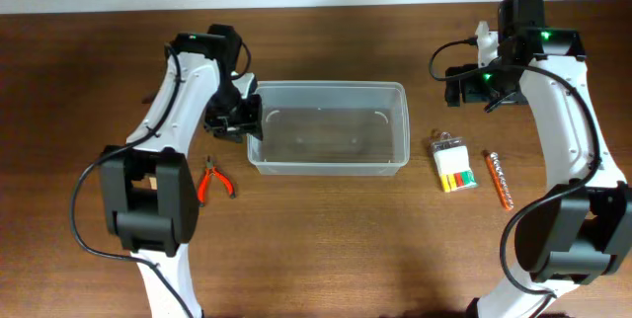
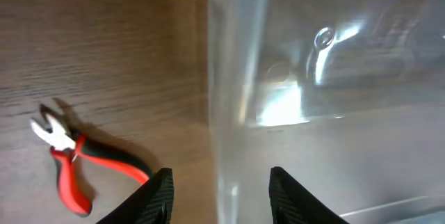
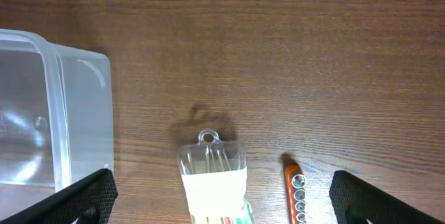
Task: Pack container
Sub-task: 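Straighten the box to center, release, and lift the left gripper away, then lower the right gripper and grasp the orange socket strip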
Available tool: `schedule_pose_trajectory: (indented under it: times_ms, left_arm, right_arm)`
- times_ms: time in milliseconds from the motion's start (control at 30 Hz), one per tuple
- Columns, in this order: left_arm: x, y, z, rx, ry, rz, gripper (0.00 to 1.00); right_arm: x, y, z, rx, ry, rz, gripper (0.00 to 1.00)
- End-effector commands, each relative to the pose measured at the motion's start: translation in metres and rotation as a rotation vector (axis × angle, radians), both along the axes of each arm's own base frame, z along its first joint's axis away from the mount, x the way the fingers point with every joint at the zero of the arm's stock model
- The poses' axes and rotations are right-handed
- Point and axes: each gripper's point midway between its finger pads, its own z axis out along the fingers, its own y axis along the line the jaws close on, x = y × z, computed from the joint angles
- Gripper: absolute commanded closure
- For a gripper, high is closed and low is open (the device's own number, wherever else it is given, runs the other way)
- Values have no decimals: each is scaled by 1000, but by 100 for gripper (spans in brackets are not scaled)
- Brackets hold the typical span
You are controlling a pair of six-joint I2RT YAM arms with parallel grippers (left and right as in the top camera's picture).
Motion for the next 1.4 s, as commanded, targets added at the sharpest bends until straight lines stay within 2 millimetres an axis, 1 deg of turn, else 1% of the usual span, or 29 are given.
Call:
schedule_pose_trajectory:
  times_ms: [0,100,200,267,367,400,467,500,533,600,667,767,833,933,1000,1100,1200,1267,1367]
  left_arm:
    - [22,7,34,-61,-95,41,53]
    - [40,17,66,-76,-190,66,54]
    - [56,28,99,-80,-297,90,52]
    - [65,42,119,-53,-369,111,47]
    - [75,70,143,30,-454,153,34]
    - [77,79,147,59,-472,167,25]
    - [78,93,151,104,-488,189,16]
    - [78,97,152,113,-489,196,13]
    - [77,100,152,115,-487,202,5]
    - [77,104,151,118,-485,210,1]
    - [78,105,152,119,-488,213,0]
    - [81,106,153,118,-500,214,1]
    - [82,106,153,118,-508,215,1]
    - [83,106,154,121,-512,215,1]
    - [83,106,154,121,-511,215,1]
    - [83,107,154,122,-511,216,1]
    - [83,106,154,121,-511,216,1]
    - [83,106,154,121,-510,215,1]
    - [81,106,153,122,-504,215,1]
  right_arm:
    - [5,-2,8,-20,-27,6,1]
    - [9,-3,10,-21,-46,5,1]
    - [8,-2,9,-16,-38,4,2]
    - [8,-2,9,-17,-37,8,1]
    - [3,-2,7,-32,-18,57,1]
    - [0,-1,6,-36,-7,73,1]
    - [-5,-2,5,-39,16,82,1]
    - [-8,-1,6,-37,23,81,1]
    - [-11,-1,8,-36,26,79,1]
    - [-17,-2,17,-46,19,69,1]
    - [-25,-10,32,-88,2,25,1]
    - [-41,-10,50,-86,-5,-4,1]
    - [-56,-9,56,-78,18,-21,1]
    - [-67,-8,58,-69,48,-46,1]
    - [-72,-7,56,-63,69,-66,1]
    - [-78,-7,46,-58,100,-75,1]
    - [-81,-7,27,-55,130,-83,1]
    - [-82,-7,8,-54,147,-84,1]
    - [-83,-7,-7,-54,154,-83,1]
